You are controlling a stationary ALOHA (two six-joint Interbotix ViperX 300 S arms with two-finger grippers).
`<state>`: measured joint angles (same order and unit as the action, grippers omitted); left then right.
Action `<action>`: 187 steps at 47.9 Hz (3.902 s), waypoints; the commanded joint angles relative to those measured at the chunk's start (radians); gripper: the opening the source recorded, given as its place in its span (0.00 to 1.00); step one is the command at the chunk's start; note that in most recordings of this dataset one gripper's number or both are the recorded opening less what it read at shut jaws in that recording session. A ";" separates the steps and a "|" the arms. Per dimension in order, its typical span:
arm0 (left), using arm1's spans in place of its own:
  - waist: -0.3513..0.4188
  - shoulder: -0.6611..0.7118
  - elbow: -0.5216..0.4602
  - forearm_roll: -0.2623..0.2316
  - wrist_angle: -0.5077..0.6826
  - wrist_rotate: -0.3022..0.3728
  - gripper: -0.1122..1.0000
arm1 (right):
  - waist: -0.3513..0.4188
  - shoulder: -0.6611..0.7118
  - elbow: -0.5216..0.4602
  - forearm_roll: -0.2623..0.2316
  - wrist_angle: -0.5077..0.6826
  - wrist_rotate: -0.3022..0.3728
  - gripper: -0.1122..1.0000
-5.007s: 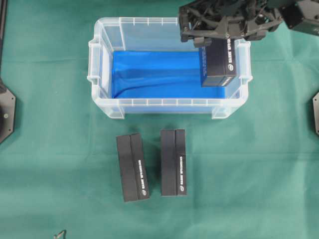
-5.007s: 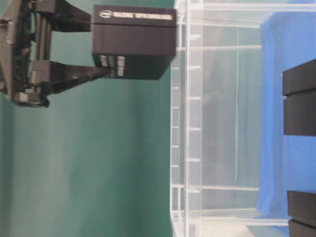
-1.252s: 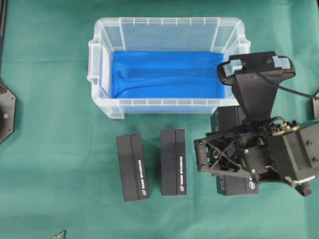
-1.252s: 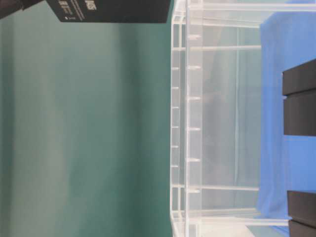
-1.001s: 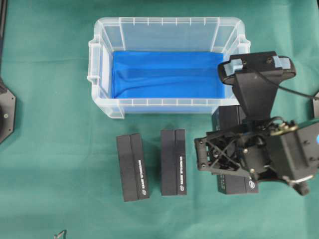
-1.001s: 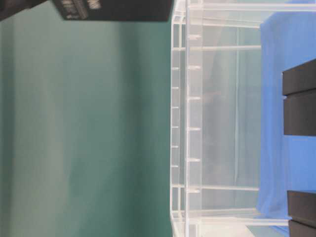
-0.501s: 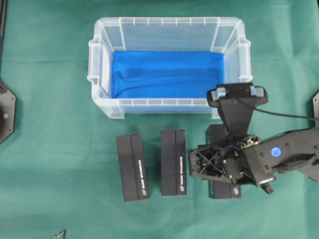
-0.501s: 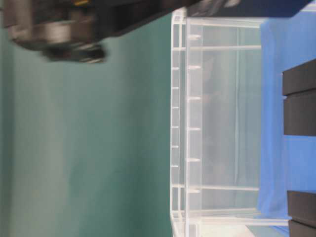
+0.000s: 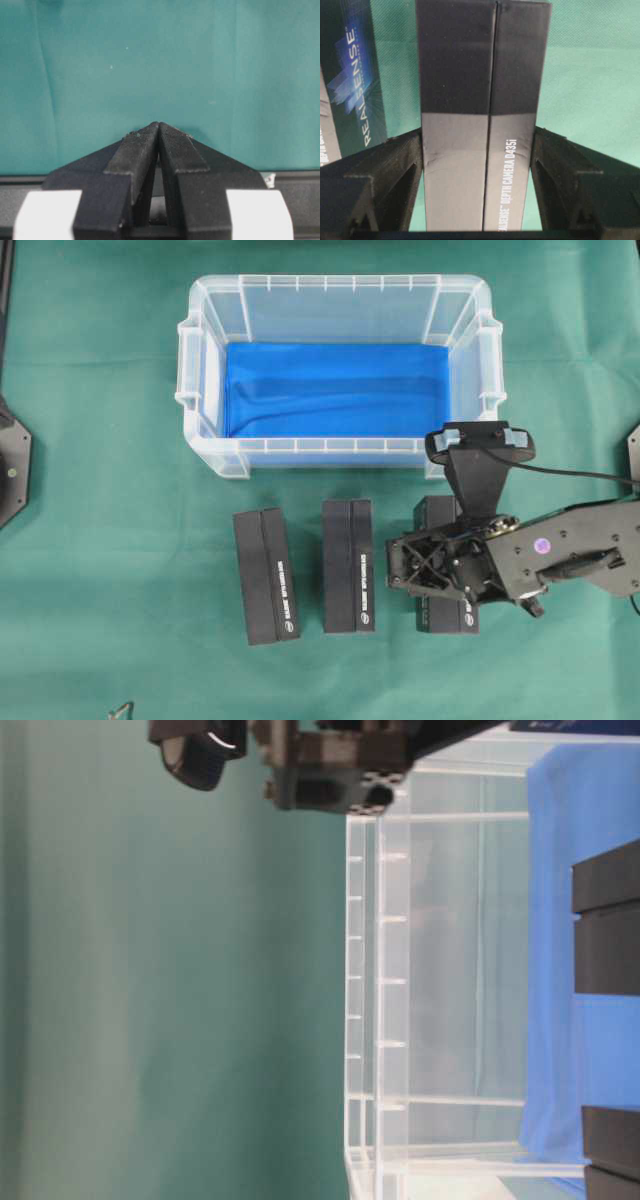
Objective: Take the box out of the case with the right arm.
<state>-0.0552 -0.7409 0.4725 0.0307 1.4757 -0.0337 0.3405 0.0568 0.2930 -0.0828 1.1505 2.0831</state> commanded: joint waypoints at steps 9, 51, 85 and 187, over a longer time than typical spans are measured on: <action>0.003 0.002 -0.025 0.000 -0.005 0.003 0.12 | 0.005 -0.017 -0.008 0.002 -0.018 0.002 0.69; 0.005 0.002 -0.026 0.000 -0.005 0.003 0.12 | 0.005 -0.017 -0.014 0.014 -0.012 -0.006 0.92; 0.005 0.002 -0.026 0.002 -0.005 0.003 0.12 | 0.002 -0.069 -0.249 -0.054 0.325 -0.041 0.90; 0.005 0.002 -0.020 0.005 -0.005 0.003 0.12 | -0.242 -0.580 0.189 -0.077 0.376 -0.256 0.89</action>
<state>-0.0537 -0.7409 0.4725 0.0307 1.4757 -0.0307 0.1427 -0.5093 0.4909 -0.1565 1.5248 1.8592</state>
